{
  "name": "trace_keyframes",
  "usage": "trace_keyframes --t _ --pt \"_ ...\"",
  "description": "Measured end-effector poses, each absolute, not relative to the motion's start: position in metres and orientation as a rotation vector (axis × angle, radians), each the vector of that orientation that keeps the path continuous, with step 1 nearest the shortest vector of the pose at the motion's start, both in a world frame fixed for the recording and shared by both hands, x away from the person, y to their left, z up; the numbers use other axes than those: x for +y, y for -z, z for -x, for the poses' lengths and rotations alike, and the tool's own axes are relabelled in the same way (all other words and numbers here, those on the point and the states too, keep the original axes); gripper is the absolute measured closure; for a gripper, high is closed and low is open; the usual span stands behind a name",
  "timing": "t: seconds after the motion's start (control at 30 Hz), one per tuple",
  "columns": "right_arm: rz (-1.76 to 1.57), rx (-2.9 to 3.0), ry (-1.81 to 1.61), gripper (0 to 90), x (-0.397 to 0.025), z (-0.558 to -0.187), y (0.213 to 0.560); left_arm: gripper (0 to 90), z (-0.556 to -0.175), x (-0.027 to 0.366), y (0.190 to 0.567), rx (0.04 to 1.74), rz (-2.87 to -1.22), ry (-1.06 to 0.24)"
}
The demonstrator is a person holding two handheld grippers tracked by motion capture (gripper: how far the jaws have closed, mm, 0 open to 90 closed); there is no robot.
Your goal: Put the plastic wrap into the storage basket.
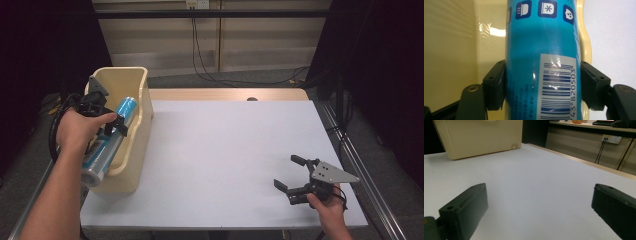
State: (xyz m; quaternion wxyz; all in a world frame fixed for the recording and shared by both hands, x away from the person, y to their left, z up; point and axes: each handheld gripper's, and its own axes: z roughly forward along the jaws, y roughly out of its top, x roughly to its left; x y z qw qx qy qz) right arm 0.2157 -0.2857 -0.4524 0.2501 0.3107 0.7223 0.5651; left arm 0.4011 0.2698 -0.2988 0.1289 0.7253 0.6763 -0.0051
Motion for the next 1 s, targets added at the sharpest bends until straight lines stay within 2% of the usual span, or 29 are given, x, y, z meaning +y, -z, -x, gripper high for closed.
trace_keyframes --t 0.83,0.93,0.97,1.0 --pt "-0.845 1.976 -1.534 0.3 -0.285 -0.216 0.453 31.8 -0.404 0.270 0.300 1.959 -2.153 -0.001" --pt "-0.842 1.976 -1.535 0.3 -0.284 -0.216 0.453 32.4 -0.404 0.270 0.299 1.952 -2.136 -0.011" --pt "-0.842 1.978 -1.536 0.3 -0.284 -0.216 0.453 36.2 -0.402 0.272 0.286 1.899 -2.055 -0.019" --pt "-0.841 1.977 -1.536 0.4 -0.284 -0.216 0.453 36.1 -0.402 0.272 0.286 1.899 -2.055 -0.019"
